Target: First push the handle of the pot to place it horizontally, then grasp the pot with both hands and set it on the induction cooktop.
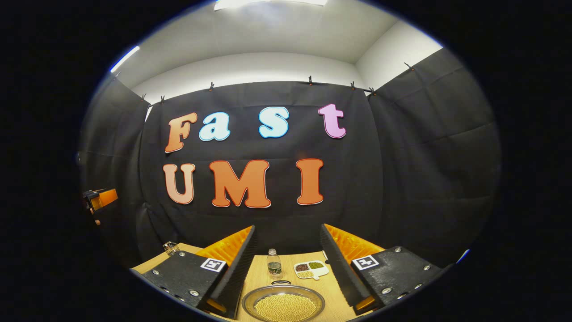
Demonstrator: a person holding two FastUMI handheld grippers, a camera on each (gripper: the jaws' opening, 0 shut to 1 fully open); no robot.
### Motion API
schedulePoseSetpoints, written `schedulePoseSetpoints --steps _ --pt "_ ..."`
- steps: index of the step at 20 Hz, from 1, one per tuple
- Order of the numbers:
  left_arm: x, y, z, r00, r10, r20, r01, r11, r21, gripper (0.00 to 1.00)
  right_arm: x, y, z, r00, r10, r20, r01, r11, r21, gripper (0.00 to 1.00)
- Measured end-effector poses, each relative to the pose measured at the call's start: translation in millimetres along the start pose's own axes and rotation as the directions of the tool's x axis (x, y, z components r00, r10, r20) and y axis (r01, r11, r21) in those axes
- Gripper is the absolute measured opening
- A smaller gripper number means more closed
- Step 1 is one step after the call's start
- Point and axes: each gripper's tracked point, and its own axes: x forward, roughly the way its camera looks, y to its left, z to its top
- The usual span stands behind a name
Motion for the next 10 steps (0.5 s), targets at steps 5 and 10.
schedulePoseSetpoints --steps 5,10 --pt "-0.5 -1.0 -1.1 1.0 -0.001 -0.004 0.001 1.0 0.001 0.99 -3.1 7.7 -8.4 1.0 0.026 -0.009 -0.027 0.999 -0.042 0.67" --pt "-1.6 -1.0 -1.2 1.0 -0.004 -0.014 0.004 1.0 -0.003 0.99 -3.5 10.0 -29.8 0.999 0.027 -0.038 -0.029 0.998 -0.058 0.16"
